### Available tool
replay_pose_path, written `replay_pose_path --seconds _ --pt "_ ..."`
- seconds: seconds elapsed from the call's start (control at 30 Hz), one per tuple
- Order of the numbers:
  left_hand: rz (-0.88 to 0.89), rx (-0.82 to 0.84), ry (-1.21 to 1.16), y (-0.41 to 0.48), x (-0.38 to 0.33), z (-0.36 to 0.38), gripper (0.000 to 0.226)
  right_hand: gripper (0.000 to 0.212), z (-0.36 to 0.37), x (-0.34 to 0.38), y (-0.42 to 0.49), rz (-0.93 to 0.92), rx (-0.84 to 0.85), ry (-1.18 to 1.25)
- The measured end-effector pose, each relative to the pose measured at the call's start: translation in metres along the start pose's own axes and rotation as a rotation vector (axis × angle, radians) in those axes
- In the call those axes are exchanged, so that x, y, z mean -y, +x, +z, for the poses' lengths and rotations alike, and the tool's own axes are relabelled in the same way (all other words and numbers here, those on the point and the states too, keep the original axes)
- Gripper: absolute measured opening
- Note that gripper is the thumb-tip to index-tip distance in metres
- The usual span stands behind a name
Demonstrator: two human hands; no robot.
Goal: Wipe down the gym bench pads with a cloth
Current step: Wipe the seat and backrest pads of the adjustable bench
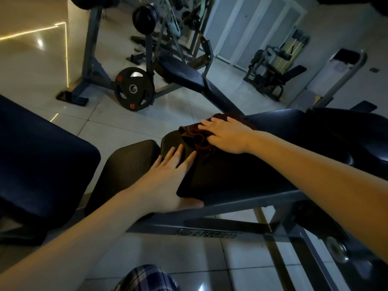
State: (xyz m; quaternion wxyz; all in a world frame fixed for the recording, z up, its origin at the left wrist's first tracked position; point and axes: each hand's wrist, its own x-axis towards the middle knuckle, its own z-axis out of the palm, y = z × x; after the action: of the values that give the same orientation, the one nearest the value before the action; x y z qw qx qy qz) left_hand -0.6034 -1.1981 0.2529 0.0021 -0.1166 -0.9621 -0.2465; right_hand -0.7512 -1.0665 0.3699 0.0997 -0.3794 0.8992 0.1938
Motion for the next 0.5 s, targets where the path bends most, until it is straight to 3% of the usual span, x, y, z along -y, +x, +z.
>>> replay_pose_path --seconds 0.3,0.5 --pt "0.029 -0.021 0.019 0.003 0.008 0.005 0.109 0.054 0.000 0.003 -0.099 -0.036 0.110 -0.032" --pt "0.007 0.027 0.040 0.007 0.011 0.004 0.112 0.054 0.000 0.009 -0.082 -0.026 0.091 -0.073"
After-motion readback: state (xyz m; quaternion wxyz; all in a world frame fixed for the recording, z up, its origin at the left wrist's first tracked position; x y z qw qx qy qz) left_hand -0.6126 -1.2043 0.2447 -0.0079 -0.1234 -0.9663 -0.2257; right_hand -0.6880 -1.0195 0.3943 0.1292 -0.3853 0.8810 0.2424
